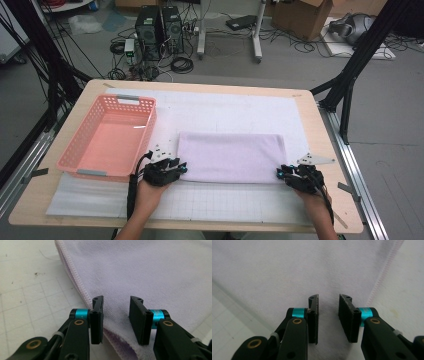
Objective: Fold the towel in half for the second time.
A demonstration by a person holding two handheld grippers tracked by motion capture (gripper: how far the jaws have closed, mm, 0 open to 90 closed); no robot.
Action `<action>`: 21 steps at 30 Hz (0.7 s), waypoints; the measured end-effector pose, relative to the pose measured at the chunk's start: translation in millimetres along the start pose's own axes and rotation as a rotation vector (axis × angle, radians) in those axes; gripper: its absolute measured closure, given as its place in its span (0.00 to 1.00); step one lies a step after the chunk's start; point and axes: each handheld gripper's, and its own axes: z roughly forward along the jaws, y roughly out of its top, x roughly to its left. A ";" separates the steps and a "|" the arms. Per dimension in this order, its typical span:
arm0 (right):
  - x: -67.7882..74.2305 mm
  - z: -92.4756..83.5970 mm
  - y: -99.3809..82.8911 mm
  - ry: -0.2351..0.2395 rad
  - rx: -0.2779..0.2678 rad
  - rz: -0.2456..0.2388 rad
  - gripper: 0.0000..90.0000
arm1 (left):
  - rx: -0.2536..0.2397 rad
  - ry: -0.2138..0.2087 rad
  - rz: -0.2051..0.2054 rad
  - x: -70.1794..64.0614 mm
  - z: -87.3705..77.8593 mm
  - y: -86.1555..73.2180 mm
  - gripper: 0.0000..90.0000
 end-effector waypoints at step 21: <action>-5.1 -38.2 -4.0 -0.043 -0.168 0.007 0.26 | -0.169 -0.112 0.044 2.4 -17.8 8.3 0.26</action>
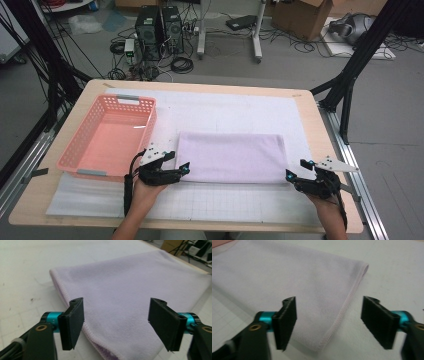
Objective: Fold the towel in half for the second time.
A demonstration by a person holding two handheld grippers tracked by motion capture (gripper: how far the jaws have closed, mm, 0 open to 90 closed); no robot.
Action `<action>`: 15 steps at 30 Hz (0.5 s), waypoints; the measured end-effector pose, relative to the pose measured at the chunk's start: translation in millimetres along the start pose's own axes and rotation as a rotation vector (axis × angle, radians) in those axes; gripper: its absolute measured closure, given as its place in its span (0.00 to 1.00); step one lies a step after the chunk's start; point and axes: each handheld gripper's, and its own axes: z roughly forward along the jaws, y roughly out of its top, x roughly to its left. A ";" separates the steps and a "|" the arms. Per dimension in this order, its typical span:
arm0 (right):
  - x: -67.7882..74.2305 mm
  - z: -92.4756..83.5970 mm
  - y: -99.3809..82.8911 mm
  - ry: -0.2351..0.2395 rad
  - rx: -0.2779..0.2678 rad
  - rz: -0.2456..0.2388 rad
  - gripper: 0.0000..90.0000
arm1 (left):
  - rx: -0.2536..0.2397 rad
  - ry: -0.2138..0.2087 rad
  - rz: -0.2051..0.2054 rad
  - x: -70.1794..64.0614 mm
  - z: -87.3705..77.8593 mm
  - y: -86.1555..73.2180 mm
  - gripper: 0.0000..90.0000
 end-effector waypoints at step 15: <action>4.9 0.6 3.5 0.071 -0.019 -0.006 0.23 | -0.030 0.019 0.003 0.0 -8.8 1.0 0.23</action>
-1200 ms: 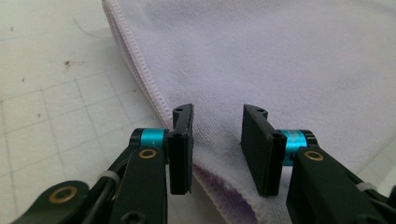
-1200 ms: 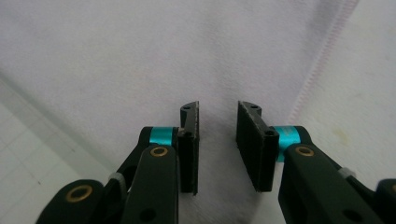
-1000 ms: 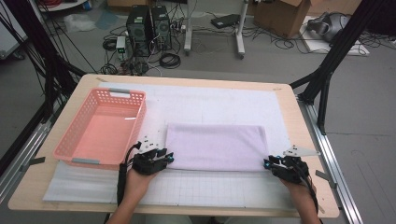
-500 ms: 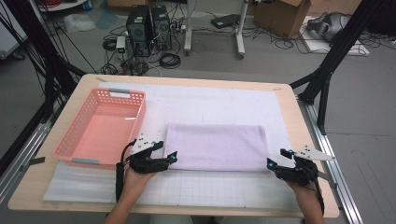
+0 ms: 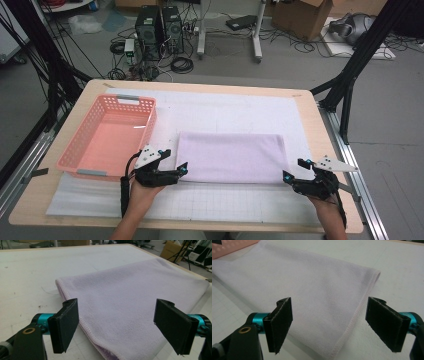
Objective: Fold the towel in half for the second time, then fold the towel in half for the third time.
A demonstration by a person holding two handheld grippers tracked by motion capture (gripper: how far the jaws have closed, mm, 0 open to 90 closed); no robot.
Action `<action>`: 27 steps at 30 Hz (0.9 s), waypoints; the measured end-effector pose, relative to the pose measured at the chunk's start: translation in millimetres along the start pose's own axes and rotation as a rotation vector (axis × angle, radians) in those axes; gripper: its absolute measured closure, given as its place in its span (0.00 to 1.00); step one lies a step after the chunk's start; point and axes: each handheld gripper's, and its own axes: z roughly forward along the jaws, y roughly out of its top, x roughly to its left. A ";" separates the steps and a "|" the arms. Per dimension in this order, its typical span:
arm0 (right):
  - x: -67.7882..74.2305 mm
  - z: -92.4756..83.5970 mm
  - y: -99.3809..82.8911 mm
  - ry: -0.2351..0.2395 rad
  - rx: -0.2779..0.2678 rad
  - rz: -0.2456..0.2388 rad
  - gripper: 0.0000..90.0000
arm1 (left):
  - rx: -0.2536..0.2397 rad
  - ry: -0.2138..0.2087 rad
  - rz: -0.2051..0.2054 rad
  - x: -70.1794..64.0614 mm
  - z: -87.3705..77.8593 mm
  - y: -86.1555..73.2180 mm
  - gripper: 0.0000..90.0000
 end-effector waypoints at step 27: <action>3.5 17.8 7.3 0.021 0.016 -0.002 0.20 | 0.132 0.027 -0.052 5.7 -3.0 -12.4 0.29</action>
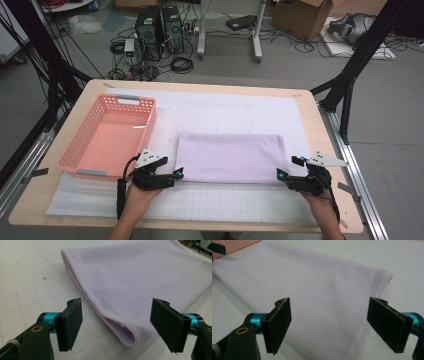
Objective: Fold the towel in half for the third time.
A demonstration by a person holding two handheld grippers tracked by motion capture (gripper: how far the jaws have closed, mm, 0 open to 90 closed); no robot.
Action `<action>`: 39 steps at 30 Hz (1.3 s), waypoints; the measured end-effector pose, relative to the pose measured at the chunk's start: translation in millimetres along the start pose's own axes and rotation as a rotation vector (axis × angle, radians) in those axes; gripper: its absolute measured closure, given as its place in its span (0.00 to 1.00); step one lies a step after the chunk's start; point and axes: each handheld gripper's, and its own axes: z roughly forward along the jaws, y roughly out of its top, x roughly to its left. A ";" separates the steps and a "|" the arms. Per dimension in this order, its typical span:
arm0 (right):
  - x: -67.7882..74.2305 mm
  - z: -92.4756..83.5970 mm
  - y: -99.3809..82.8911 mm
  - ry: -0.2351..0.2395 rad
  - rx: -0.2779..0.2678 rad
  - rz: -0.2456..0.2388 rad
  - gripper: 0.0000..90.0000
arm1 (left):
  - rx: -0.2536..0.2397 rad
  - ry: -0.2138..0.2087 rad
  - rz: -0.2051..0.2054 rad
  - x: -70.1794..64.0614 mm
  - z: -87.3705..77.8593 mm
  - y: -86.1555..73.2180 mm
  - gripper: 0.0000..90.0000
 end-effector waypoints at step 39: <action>57.3 141.8 90.9 0.205 0.187 -0.138 0.19 | 0.138 -0.015 -0.051 -14.3 13.0 -6.9 0.88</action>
